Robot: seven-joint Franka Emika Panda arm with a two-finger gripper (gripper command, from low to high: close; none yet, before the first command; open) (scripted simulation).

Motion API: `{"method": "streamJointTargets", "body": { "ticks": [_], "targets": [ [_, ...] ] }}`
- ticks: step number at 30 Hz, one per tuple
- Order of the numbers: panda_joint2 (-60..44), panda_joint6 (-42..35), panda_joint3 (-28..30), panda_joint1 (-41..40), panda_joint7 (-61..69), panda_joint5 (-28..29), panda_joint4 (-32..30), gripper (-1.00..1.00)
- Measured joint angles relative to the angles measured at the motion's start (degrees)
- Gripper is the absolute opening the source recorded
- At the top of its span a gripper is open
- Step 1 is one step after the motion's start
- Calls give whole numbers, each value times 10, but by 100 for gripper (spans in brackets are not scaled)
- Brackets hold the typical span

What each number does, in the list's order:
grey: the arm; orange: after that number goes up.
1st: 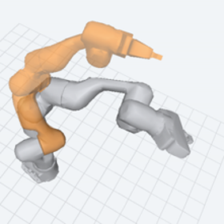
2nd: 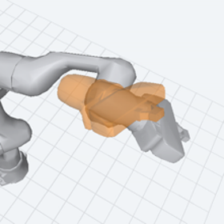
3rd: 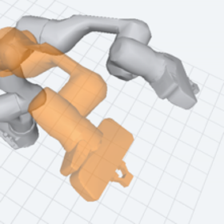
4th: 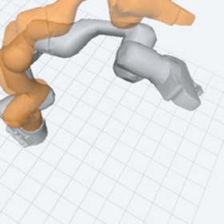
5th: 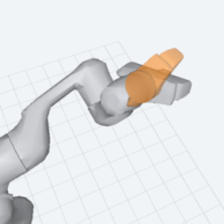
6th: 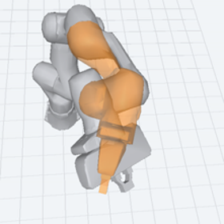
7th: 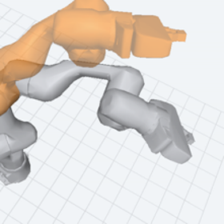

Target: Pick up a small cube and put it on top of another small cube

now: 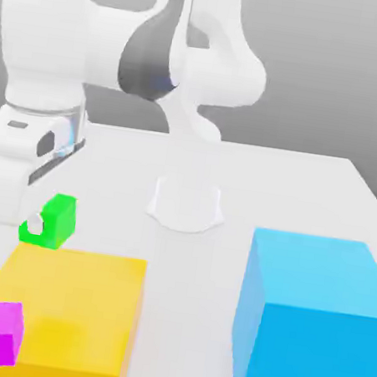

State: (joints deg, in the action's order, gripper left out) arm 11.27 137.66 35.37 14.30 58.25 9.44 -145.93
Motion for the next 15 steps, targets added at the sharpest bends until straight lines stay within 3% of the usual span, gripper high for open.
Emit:
{"method": "streamJointTargets", "body": {
  "ticks": [15],
  "targets": [
    [34,-58,-46,125,313,9,35,-100]
  ]
}}
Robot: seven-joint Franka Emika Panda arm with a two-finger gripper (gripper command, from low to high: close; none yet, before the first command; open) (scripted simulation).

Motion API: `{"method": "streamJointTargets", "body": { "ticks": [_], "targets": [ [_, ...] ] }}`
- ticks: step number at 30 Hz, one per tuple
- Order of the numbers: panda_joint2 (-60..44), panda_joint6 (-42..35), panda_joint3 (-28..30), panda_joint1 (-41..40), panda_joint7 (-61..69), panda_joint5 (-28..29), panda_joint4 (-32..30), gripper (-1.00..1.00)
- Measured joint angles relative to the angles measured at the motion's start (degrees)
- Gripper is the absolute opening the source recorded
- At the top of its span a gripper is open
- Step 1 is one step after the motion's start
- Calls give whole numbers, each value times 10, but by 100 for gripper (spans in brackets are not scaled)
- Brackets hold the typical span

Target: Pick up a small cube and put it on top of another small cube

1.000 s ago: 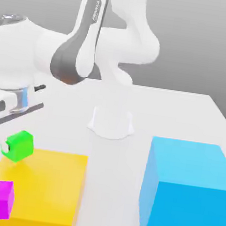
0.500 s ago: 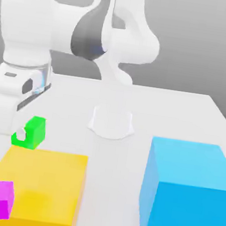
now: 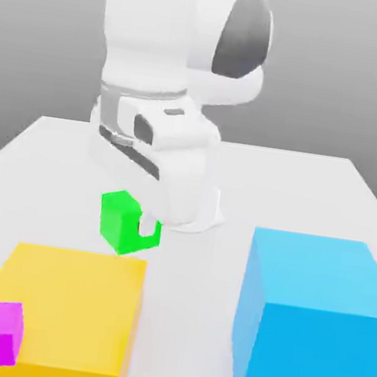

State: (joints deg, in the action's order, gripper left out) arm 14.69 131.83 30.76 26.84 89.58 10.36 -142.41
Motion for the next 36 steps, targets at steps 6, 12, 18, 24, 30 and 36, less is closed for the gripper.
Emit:
{"method": "streamJointTargets", "body": {
  "ticks": [6,12,18,24,30,36],
  "targets": [
    [7,-21,-15,56,128,0,14,-100],
    [10,-42,-28,115,257,-3,27,-100],
    [9,-60,-41,174,385,-9,39,-100],
    [4,-77,-55,235,523,-19,52,-100],
    [-30,-39,-57,277,623,-37,38,-100],
    [-56,4,-52,280,633,-47,18,100]
  ]
}}
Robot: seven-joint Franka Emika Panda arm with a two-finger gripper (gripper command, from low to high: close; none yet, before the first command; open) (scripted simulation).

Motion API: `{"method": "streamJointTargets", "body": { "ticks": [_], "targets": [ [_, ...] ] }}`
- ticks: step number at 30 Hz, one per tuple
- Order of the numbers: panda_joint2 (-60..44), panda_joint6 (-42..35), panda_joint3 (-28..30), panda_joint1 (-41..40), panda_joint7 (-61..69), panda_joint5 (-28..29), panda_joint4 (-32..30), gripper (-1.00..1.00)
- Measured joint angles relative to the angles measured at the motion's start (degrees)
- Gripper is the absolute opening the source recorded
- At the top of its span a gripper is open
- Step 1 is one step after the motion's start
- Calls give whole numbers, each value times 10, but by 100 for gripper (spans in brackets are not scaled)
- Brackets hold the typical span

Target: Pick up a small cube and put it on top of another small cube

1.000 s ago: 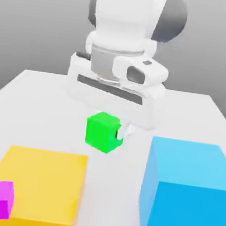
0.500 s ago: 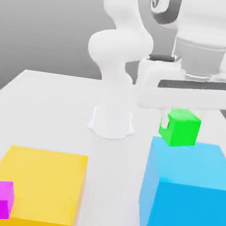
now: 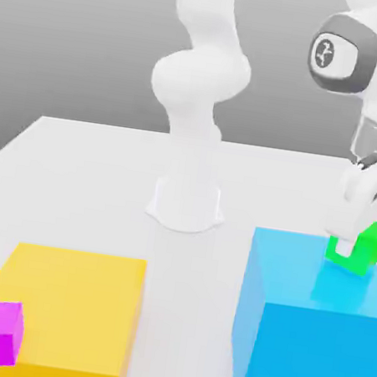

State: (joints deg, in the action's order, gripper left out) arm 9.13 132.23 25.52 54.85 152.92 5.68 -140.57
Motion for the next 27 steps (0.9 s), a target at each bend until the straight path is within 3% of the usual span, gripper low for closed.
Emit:
{"method": "streamJointTargets", "body": {
  "ticks": [3,10,20,27],
  "targets": [
    [-2,2,0,0,3,-3,-1,100],
    [66,-111,-2,-42,-78,28,50,100],
    [-17,-20,122,-164,-265,-71,40,100],
    [-111,47,193,-289,-389,-174,34,100]
  ]
}}
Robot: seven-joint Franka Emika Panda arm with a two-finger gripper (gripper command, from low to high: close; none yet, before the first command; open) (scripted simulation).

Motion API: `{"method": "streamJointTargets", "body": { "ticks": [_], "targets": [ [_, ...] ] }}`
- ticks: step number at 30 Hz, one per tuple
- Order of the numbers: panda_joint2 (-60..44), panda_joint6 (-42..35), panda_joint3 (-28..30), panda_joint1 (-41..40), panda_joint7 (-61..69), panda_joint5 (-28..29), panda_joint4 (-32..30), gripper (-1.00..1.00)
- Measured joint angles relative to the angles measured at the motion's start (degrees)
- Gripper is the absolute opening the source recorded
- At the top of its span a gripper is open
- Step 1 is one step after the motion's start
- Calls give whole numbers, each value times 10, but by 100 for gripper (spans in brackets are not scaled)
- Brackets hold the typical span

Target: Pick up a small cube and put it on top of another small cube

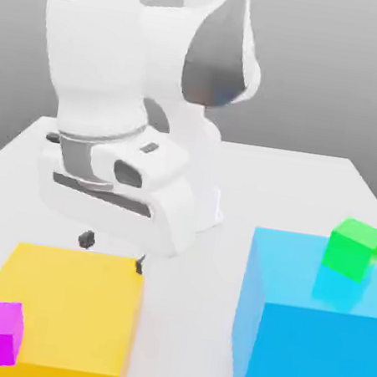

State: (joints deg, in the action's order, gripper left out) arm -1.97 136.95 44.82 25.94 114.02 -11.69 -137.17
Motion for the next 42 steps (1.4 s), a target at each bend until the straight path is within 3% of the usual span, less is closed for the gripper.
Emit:
{"method": "streamJointTargets", "body": {
  "ticks": [8,15,16,23,28,31,37,42],
  "targets": [
    [-140,86,42,-114,-115,-148,-11,100],
    [-277,187,-99,-238,-17,-314,6,100],
    [-289,194,-113,-249,-7,-329,10,-100],
    [-288,193,-111,-247,-7,-329,10,-100],
    [-205,145,-10,-170,-90,-226,-19,-100],
    [-164,139,18,-128,-162,-207,-10,-100],
    [-65,174,46,-8,-318,-99,7,-100],
    [-12,188,28,87,-448,-14,-1,-100]
  ]
}}
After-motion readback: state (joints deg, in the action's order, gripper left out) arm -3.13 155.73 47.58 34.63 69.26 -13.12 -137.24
